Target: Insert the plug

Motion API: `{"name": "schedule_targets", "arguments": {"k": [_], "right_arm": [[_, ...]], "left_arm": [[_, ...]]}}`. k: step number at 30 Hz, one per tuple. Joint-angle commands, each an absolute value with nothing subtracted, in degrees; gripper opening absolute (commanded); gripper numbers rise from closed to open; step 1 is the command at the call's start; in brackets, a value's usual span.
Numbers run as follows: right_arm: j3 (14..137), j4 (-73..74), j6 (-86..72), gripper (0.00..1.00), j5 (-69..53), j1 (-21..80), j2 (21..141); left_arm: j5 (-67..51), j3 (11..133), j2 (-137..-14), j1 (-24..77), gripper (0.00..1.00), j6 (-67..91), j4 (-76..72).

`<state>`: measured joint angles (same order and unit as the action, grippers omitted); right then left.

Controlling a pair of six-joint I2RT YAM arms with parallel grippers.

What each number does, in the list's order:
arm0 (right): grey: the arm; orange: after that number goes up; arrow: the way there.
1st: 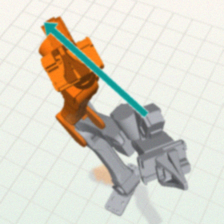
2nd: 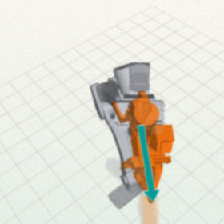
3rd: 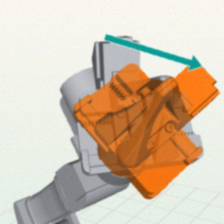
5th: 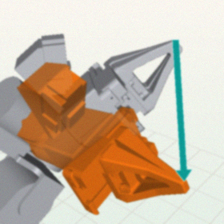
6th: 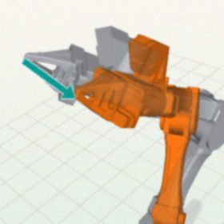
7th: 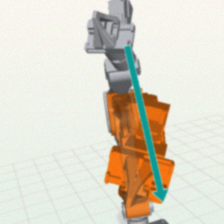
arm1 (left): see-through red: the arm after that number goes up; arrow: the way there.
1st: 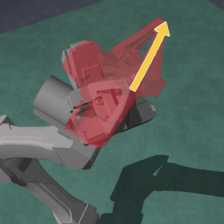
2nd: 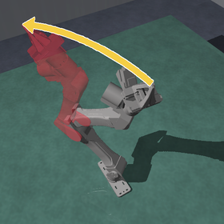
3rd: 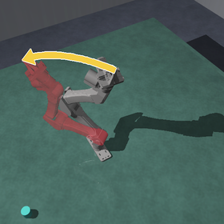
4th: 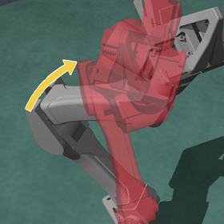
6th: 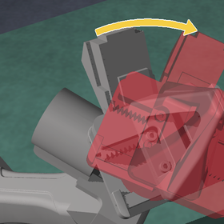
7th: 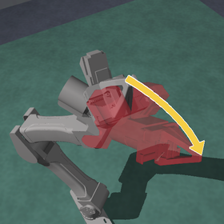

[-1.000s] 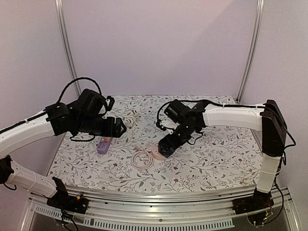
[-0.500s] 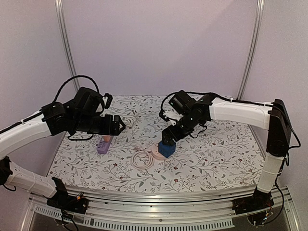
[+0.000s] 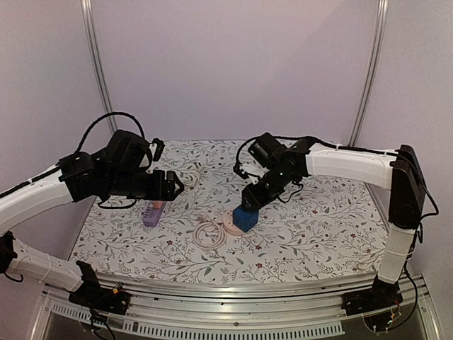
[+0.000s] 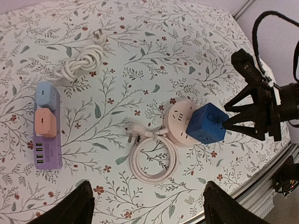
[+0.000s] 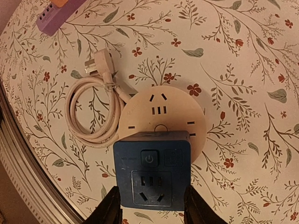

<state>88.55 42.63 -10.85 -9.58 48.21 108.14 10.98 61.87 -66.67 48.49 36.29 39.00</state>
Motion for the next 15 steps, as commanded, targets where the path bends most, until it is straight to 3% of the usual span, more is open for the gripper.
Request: {"name": "schedule_targets", "arguments": {"k": [1,15], "right_arm": [[90.48,43.80,-9.88,0.44,-8.92,48.47,110.31],[94.91,49.52,-7.71,0.37,-0.82,51.82,116.74]], "left_arm": [[11.26,61.57,-67.29,49.39,0.80,36.40,39.80],[11.47,60.88,-67.34,49.39,0.80,36.29,39.60]]}}
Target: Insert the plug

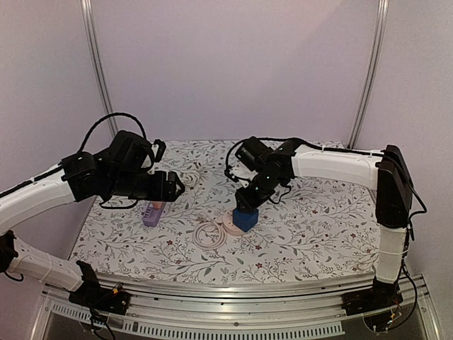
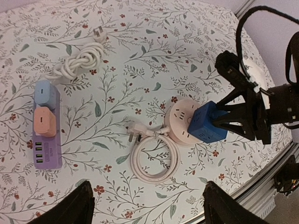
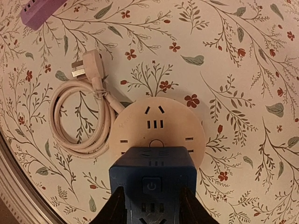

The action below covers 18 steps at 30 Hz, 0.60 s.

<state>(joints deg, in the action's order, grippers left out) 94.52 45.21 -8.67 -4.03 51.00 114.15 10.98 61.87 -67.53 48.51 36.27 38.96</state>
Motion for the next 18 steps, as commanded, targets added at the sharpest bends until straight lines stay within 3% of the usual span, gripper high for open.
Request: {"name": "schedule_targets", "arguments": {"k": [1,18], "right_arm": [[94.92,50.16,-7.53,0.37,-0.72,51.96,116.77],[92.17,54.96,-7.41,0.32,-0.29,53.12,116.58]], "left_arm": [[11.63,60.60,-67.19,49.39,0.80,36.39,39.57],[10.93,59.79,-69.57,49.39,0.80,36.15,37.68]]}}
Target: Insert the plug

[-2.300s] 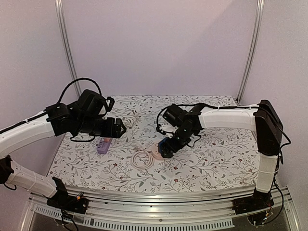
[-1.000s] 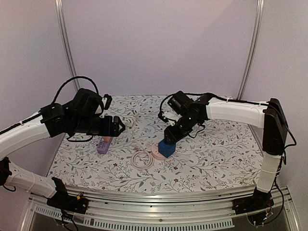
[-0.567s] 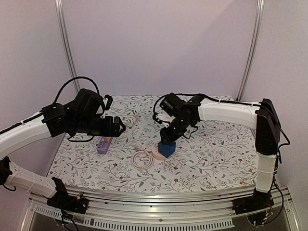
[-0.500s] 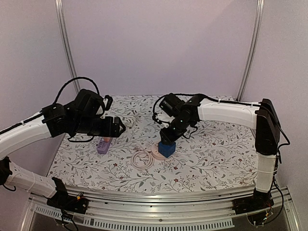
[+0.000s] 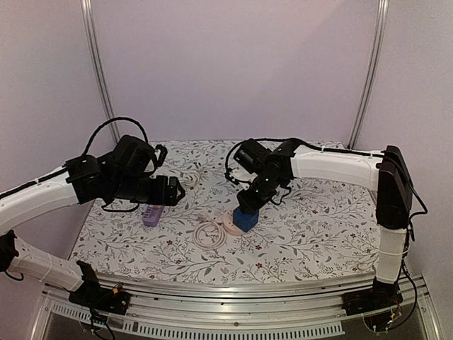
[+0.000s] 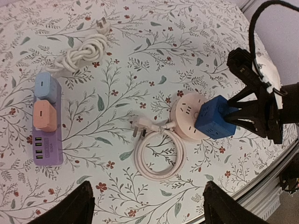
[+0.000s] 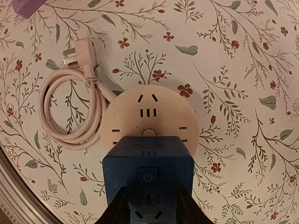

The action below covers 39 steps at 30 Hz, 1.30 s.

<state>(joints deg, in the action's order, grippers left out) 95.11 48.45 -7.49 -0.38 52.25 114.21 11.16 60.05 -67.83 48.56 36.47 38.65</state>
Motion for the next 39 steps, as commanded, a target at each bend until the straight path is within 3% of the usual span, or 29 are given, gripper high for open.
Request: {"name": "schedule_targets", "arguments": {"k": [1,20,39], "right_arm": [[91.93,55.16,-7.22,0.32,1.21,53.44,116.97],[78.50,51.28,-10.66,0.27,-1.74,56.54,118.13],[102.32,57.73,-12.71,0.34,2.57,56.53,117.99]], "left_arm": [[10.87,59.89,-69.94,49.39,0.80,36.07,37.58],[9.67,62.16,-74.56,48.81,0.80,32.83,37.51],[10.00,63.72,-71.61,47.99,0.81,31.36,40.24]]}}
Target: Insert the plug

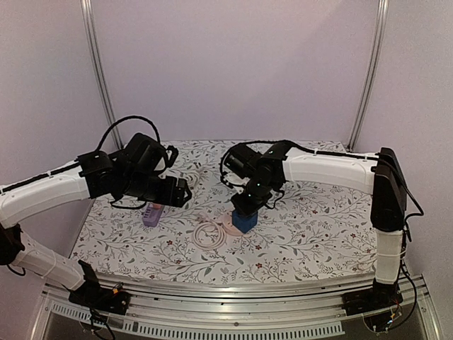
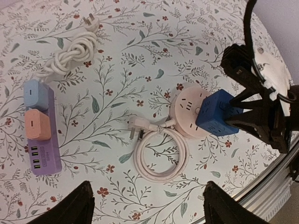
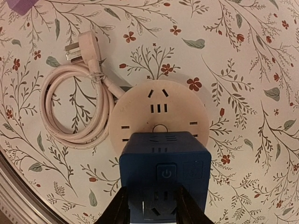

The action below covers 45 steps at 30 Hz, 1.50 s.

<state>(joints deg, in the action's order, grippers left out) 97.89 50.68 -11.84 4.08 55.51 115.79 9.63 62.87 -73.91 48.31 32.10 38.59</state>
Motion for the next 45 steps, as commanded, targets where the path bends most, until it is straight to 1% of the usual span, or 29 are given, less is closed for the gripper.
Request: {"name": "schedule_targets", "arguments": {"k": [1,9,14,20,24,26,27,28,30,31,32,37,45], "right_arm": [[104.00,58.17,-12.67,0.35,2.39,56.53,118.03],[113.44,60.43,-13.55,0.38,2.23,56.49,117.31],[116.85,60.22,-14.82,0.43,2.96,56.44,115.46],[116.50,57.98,-16.63,0.52,4.17,55.85,112.22],[114.84,56.32,-17.31,0.53,4.00,54.97,109.57],[112.48,54.69,-17.70,0.55,3.73,54.00,107.77],[110.79,53.77,-18.00,0.58,3.51,53.31,105.99],[109.09,52.60,-18.53,0.67,3.25,52.50,104.79],[104.95,50.36,-19.39,0.91,3.13,50.77,101.71],[102.82,49.05,-20.09,0.98,2.95,49.90,99.36],[100.68,48.02,-20.43,0.99,2.63,48.85,97.49],[92.59,45.51,-21.52,0.99,2.49,44.17,90.44],[82.25,41.58,-22.85,0.99,9.06,39.08,82.15]], "left_arm": [[10.20,63.80,-71.28,47.99,0.81,31.38,40.55],[10.83,64.03,-69.17,47.99,0.81,31.81,41.72],[11.04,64.09,-68.26,47.99,0.81,32.45,41.76],[12.25,64.51,-66.50,47.99,0.81,32.76,42.42],[14.72,65.61,-64.55,47.99,0.81,32.55,43.81],[17.13,66.55,-63.63,48.04,0.84,32.43,45.32],[18.61,66.94,-63.12,47.99,0.86,32.41,46.13],[19.90,67.17,-62.32,47.99,0.89,32.23,46.69],[22.08,67.32,-60.65,47.99,0.94,31.90,47.59],[23.22,67.27,-59.72,48.01,0.98,31.78,47.85],[24.25,67.24,-58.96,47.99,0.99,31.76,48.34],[28.31,67.30,-55.88,47.99,0.99,31.16,50.50],[38.73,68.97,-52.10,47.74,0.99,28.25,55.06]]}}
